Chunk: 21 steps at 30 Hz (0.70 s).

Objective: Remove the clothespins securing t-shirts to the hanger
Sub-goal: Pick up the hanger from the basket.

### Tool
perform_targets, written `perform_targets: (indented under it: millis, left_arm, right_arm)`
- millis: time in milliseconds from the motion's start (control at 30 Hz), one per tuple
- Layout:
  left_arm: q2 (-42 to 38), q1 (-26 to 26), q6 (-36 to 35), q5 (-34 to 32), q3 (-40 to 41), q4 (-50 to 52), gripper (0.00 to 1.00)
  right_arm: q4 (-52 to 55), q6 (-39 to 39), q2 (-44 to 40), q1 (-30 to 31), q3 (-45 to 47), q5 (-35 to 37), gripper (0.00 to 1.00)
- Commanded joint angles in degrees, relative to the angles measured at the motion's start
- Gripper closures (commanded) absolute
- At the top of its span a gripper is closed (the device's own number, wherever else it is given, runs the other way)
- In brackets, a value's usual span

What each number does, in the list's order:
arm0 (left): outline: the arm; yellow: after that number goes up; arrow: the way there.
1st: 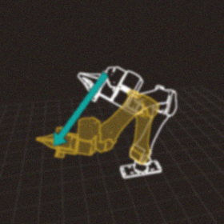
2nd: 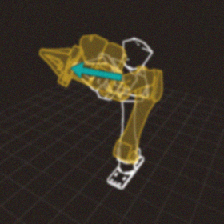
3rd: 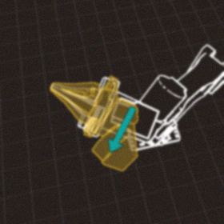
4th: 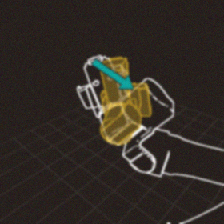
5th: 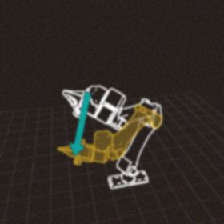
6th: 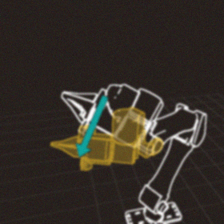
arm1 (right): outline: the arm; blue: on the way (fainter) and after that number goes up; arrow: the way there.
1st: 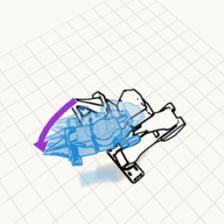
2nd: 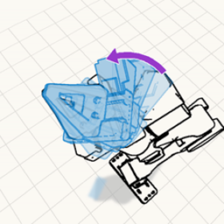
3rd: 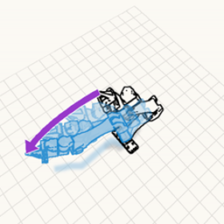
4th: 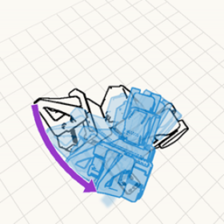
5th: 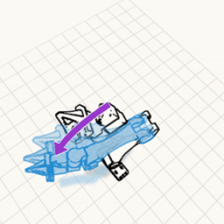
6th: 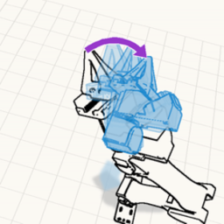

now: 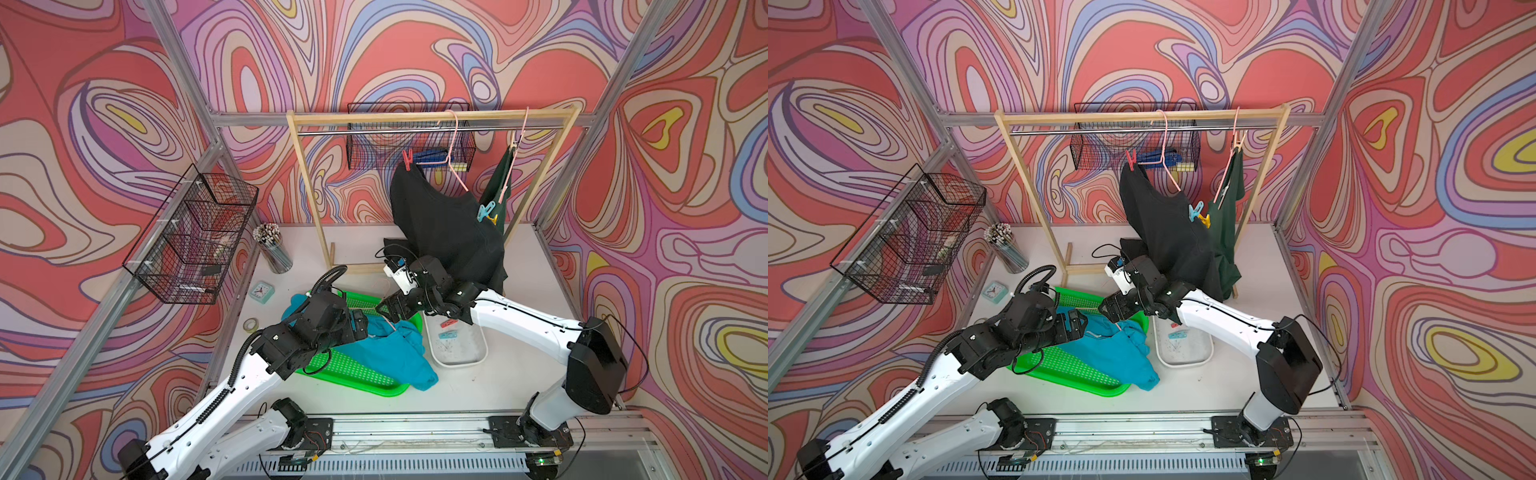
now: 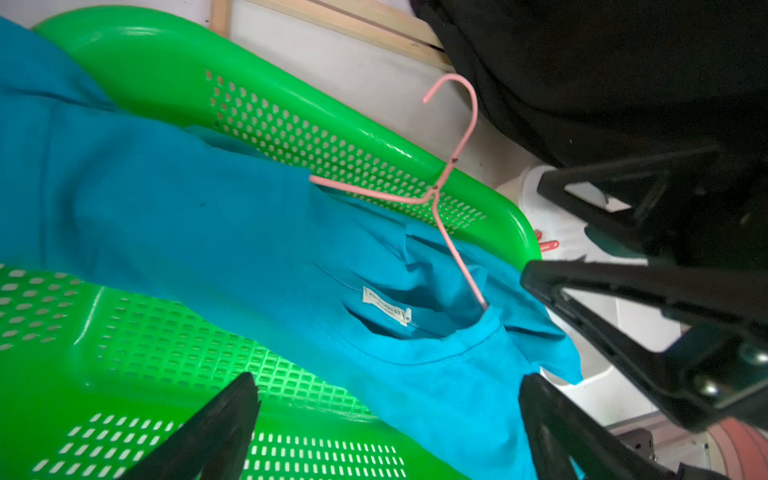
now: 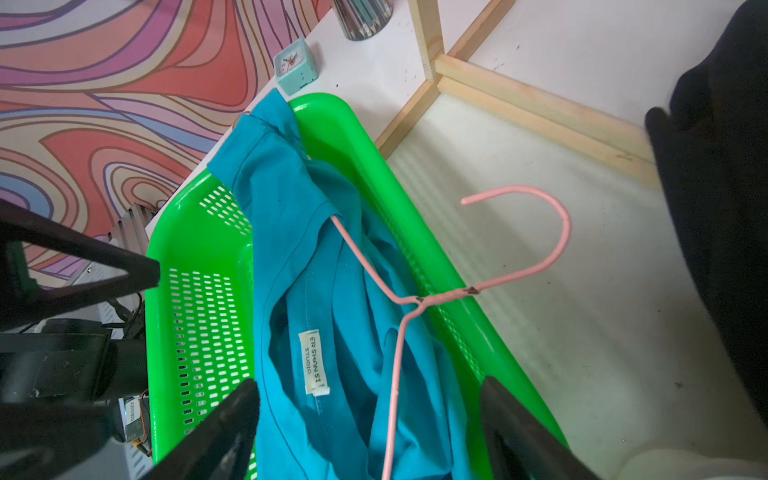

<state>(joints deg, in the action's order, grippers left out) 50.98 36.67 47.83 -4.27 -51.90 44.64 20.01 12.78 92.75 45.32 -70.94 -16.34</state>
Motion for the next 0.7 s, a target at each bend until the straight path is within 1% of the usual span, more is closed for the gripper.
perform_targets:
  millis: [0,133,233,367,433,533,567,667]
  left_arm:
    - [0.78,-4.03,-0.12,3.79,-0.14,2.62,0.00]
    - [3.36,-7.99,-1.44,6.94,-0.99,2.91,0.00]
    - [4.59,-9.94,-2.30,7.76,-1.34,2.56,0.00]
    - [5.77,-12.79,-2.58,10.70,-1.13,1.41,0.00]
    - [6.01,-13.39,-2.58,11.36,-1.01,0.81,0.00]
    - [6.45,-13.76,-2.66,11.53,-1.17,0.53,0.00]
    - [6.55,-13.77,-2.64,11.51,-1.18,0.53,0.00]
    - [6.93,-14.02,-2.75,11.81,-1.27,0.52,0.00]
  right_arm:
    - [-0.15,0.92,1.95,-0.35,-0.88,-1.93,0.20]
    - [-0.06,1.11,4.05,-0.32,-1.28,-2.68,0.29]
    - [-0.06,1.27,5.51,-0.32,-1.34,-3.07,0.36]
    - [0.12,1.09,7.18,-0.32,-1.88,-3.61,0.45]
    - [0.07,0.70,8.02,-0.32,-2.13,-3.94,0.49]
    - [-0.23,0.22,8.41,-0.32,-2.52,-4.27,0.52]
    - [-0.24,0.17,10.05,-0.34,-2.80,-4.32,0.54]
    - [0.12,-0.29,11.47,-0.32,-3.68,-4.66,0.59]
